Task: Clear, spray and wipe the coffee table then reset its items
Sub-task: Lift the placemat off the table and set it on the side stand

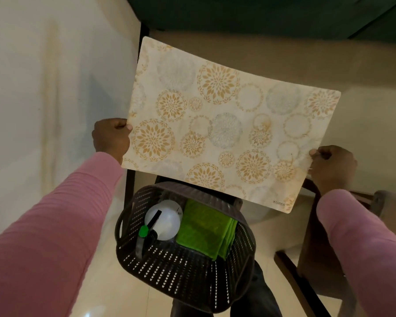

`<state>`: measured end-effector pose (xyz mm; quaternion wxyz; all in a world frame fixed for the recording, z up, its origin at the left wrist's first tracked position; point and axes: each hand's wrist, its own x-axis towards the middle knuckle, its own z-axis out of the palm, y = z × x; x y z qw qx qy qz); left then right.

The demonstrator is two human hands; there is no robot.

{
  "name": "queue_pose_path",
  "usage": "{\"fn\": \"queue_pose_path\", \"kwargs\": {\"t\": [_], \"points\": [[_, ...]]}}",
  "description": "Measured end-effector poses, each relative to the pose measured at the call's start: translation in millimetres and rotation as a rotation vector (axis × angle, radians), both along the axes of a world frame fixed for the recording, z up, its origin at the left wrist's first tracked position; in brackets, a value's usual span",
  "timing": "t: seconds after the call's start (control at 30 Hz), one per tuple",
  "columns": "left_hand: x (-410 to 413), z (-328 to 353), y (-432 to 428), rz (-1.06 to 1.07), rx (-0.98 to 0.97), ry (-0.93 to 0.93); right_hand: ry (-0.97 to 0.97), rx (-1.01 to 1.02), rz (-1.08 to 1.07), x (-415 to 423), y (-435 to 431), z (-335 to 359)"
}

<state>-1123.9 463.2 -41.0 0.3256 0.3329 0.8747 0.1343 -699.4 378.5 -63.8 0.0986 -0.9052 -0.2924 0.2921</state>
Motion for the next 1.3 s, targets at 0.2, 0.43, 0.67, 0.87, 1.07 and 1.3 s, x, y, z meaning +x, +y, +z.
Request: {"fn": "queue_pose_path", "kwargs": {"t": [0.2, 0.43, 0.67, 0.87, 1.07, 1.3], "points": [[0.5, -2.9, -2.4, -0.007, -0.053, 0.041, 0.047, -0.041, 0.011, -3.5, -2.7, -2.2], [-0.1, -9.8, -8.9, -0.020, -0.107, 0.041, 0.084, -0.101, -0.037, -6.2, -5.3, -6.6], [3.9, -9.0, -6.0, -0.064, -0.156, 0.043, 0.036, -0.189, -0.050, -17.4, 0.9, -0.2], [18.1, -1.1, -8.8, -0.168, -0.184, 0.023, -0.008, -0.222, -0.004, -41.1, -1.2, 13.2], [48.1, 23.7, -22.6, -0.350, -0.132, 0.051, 0.036, -0.095, 0.179, -76.1, -7.9, 34.5], [83.2, 96.7, -56.7, -0.895, -0.025, 0.150, 0.099, 0.076, 0.271, -101.1, -26.5, 108.7]]}}
